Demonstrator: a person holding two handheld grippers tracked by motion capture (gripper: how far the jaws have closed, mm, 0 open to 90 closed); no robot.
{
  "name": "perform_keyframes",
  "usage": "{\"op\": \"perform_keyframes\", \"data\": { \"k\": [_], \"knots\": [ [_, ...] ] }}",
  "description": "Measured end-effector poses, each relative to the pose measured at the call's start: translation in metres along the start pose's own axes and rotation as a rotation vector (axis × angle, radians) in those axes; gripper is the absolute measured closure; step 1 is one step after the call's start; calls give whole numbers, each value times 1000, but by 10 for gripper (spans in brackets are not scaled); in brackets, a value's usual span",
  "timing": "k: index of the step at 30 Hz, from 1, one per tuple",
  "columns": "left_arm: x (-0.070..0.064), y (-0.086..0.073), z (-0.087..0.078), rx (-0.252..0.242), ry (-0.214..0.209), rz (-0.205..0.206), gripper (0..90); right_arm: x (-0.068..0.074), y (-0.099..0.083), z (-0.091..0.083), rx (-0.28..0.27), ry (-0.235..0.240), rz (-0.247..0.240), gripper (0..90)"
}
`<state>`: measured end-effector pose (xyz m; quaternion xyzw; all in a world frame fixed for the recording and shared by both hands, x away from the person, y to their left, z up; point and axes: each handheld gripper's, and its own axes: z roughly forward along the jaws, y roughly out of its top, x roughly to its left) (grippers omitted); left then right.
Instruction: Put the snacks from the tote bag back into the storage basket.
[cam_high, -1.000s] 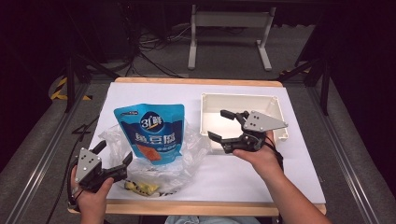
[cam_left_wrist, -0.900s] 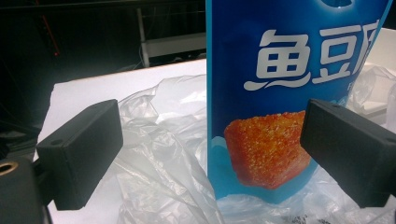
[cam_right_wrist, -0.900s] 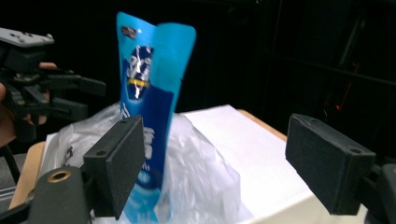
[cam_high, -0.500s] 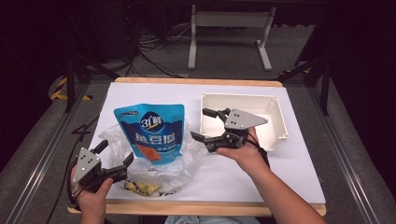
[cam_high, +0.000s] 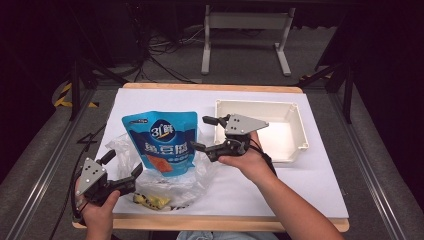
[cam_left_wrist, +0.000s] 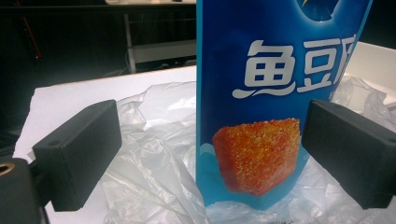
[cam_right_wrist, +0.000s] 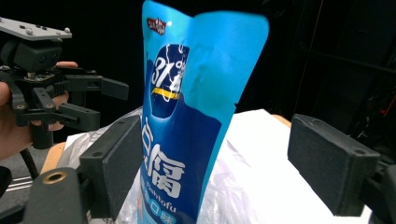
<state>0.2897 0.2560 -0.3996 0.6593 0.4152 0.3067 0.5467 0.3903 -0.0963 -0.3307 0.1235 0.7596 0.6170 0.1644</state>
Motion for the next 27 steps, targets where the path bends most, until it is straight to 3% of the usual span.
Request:
{"op": "perform_keyframes", "data": {
  "k": [7,17,27],
  "knots": [
    [0,0,0,0,7,6,57,-1,-8,22,15,38,36,171],
    [1,1,-1,0,11,6,58,3,-30,52,99,72,56,165],
    [1,1,-2,3,12,7,58,5,-42,63,46,80,79,138]
  ]
}}
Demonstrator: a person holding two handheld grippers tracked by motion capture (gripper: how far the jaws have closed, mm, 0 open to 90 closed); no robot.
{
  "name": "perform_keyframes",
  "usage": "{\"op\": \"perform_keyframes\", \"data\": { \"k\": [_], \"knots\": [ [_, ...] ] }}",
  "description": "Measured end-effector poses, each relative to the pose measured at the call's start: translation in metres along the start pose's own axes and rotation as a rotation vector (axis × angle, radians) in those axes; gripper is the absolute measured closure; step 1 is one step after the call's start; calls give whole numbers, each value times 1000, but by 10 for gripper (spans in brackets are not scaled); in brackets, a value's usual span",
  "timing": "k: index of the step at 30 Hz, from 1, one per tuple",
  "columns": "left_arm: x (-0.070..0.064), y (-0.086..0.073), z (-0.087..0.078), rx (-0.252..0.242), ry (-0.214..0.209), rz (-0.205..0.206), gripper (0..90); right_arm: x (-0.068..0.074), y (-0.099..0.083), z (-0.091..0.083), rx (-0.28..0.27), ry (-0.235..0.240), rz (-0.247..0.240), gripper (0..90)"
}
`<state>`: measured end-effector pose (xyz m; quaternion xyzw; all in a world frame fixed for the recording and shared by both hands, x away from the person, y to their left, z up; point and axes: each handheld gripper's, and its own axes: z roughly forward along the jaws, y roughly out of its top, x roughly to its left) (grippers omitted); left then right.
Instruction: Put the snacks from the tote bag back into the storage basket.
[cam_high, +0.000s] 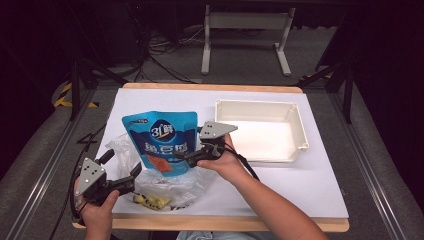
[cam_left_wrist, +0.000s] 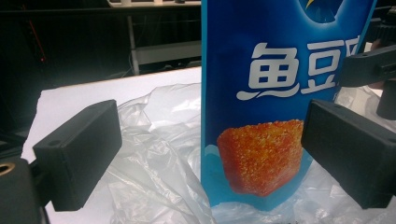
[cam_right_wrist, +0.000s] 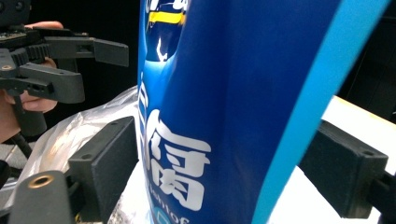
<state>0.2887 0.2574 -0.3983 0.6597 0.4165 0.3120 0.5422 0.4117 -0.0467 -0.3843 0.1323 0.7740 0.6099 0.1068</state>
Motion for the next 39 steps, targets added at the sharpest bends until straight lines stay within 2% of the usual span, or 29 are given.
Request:
{"op": "perform_keyframes", "data": {
  "k": [2,18,25,30,34,36,39],
  "knots": [
    [0,0,0,1,0,-1,58,0,-3,2,-14,4,1,134],
    [0,0,0,-5,-2,3,58,1,-25,23,-3,48,33,157],
    [0,0,0,-2,0,2,58,0,-31,26,-15,46,36,171],
    [0,0,0,-3,1,3,58,0,-32,27,-28,67,28,274],
    [0,0,0,-4,0,4,58,2,-33,27,-34,90,0,394],
    [0,0,0,-4,0,4,58,1,-34,27,-33,85,-2,430],
    [0,0,0,1,1,6,58,0,-34,27,-37,85,20,453]
  ]
}}
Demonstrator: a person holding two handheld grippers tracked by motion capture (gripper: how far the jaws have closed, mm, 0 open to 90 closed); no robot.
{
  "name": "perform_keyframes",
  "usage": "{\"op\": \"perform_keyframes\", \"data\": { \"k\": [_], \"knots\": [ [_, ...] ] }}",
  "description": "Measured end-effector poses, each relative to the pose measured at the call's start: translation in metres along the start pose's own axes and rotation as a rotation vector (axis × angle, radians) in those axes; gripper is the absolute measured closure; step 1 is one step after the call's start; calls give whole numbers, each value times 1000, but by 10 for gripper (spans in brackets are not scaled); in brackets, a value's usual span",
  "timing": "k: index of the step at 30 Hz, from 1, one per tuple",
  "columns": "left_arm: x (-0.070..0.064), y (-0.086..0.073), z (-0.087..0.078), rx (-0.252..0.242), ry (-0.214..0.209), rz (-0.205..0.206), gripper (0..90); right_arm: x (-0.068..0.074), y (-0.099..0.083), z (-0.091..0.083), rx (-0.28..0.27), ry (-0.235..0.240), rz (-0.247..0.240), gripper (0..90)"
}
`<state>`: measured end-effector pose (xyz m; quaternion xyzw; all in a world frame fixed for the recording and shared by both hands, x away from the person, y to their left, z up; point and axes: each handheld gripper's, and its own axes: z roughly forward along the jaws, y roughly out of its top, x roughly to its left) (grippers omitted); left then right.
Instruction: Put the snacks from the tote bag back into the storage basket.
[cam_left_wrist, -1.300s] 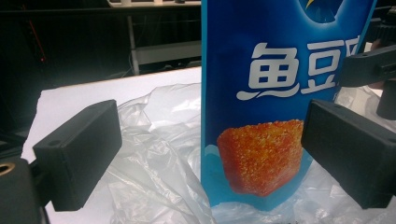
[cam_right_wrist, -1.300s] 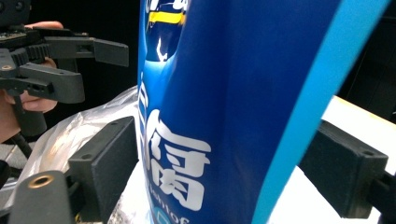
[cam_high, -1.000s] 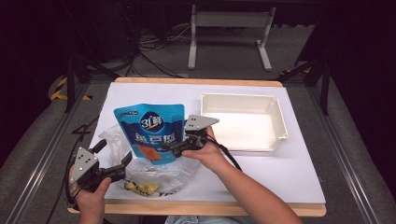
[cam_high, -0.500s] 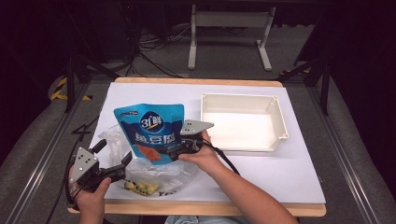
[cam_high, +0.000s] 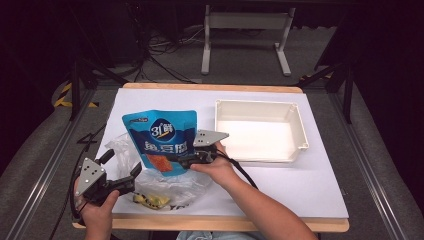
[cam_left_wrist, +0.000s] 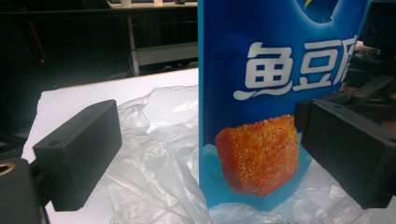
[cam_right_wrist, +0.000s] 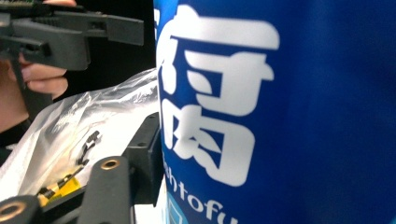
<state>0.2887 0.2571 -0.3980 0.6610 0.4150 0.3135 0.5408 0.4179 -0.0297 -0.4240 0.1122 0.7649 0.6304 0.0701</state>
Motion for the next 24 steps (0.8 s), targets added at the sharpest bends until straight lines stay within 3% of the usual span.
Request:
{"op": "perform_keyframes", "data": {
  "k": [16,24],
  "knots": [
    [1,-1,0,-15,4,-2,58,5,6,0,40,-6,-24,539],
    [1,-1,0,-16,6,-6,59,7,21,-5,12,-19,-41,543]
  ]
}}
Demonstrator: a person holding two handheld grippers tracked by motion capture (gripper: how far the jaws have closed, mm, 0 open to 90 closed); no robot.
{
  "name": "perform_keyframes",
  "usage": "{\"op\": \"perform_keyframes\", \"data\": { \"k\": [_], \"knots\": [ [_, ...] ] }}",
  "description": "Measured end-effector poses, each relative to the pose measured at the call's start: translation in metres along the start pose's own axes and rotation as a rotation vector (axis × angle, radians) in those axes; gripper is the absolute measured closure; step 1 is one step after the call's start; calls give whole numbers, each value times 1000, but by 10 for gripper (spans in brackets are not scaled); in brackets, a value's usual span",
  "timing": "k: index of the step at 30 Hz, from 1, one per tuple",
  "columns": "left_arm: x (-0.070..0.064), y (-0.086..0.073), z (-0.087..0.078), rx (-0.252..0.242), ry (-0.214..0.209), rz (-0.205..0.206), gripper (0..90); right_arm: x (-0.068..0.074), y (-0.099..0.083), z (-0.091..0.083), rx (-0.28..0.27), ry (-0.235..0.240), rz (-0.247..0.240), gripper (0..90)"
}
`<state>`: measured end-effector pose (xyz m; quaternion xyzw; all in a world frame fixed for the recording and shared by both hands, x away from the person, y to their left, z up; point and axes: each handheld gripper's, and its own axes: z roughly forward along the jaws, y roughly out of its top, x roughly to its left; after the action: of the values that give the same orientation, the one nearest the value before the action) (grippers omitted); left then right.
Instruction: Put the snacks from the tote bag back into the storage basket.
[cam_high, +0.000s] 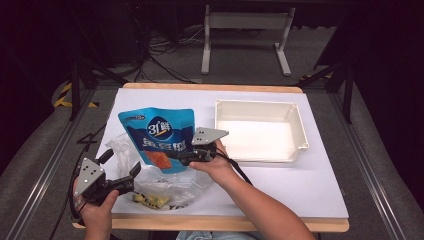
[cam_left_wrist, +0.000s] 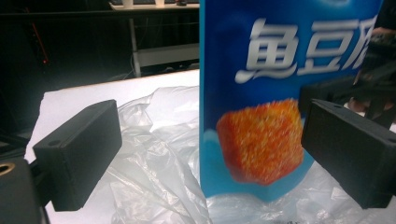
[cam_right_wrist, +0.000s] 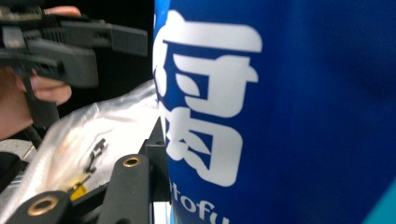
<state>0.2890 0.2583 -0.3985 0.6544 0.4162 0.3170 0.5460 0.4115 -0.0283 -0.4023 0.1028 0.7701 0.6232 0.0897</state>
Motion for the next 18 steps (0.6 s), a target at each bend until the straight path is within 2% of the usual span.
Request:
{"op": "perform_keyframes", "data": {
  "k": [6,18],
  "knots": [
    [-1,0,0,0,1,4,58,1,16,-6,-8,3,-14,542],
    [-1,0,0,-11,6,1,59,3,59,-21,-43,14,-52,541]
  ]
}}
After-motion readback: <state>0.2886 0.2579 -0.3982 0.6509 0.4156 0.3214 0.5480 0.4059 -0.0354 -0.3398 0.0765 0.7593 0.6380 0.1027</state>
